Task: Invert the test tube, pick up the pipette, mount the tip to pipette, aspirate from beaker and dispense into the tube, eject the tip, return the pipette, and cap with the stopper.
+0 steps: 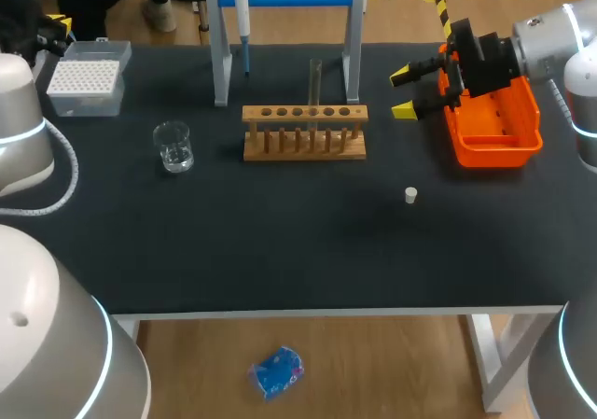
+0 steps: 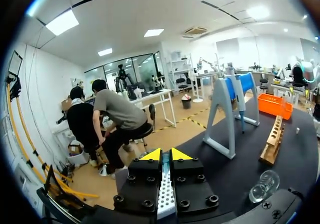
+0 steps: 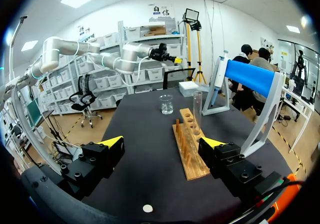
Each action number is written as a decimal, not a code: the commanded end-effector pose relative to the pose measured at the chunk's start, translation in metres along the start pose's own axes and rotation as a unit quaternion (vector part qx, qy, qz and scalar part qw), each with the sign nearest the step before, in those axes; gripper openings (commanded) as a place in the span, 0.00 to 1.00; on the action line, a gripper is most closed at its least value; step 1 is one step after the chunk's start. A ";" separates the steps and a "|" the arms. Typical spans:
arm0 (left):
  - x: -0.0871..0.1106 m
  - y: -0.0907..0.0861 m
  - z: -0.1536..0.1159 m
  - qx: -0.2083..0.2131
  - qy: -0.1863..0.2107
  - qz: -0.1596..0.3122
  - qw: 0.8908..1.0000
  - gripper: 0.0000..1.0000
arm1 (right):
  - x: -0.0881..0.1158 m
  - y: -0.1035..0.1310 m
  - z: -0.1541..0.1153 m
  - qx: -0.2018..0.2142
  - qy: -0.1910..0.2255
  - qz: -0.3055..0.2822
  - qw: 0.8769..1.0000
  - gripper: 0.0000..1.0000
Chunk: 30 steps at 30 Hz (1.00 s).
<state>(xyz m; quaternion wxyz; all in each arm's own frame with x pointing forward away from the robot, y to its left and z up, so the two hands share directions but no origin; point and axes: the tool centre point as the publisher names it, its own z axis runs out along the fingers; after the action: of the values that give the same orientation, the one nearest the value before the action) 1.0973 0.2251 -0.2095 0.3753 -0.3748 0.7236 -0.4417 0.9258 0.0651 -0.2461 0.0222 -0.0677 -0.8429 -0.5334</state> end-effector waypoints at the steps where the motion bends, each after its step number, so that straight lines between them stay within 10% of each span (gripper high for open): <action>1: 0.007 -0.013 -0.011 0.031 0.039 0.052 0.997 0.00 | 0.000 0.000 0.000 0.001 0.000 0.000 1.000 1.00; 17: 0.071 -0.057 -0.047 0.025 0.225 0.193 0.955 0.00 | 0.000 0.000 0.000 0.001 0.000 0.000 1.000 1.00; 30: 0.071 -0.057 -0.047 0.025 0.225 0.193 0.955 0.00 | 0.000 0.000 0.000 0.001 0.000 0.000 1.000 1.00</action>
<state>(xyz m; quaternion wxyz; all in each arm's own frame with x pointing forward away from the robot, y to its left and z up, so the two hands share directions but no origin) 1.0356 0.1600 -0.1572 0.2986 -0.1134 0.8330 -0.4518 0.9258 0.0651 -0.2461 0.0222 -0.0676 -0.8429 -0.5334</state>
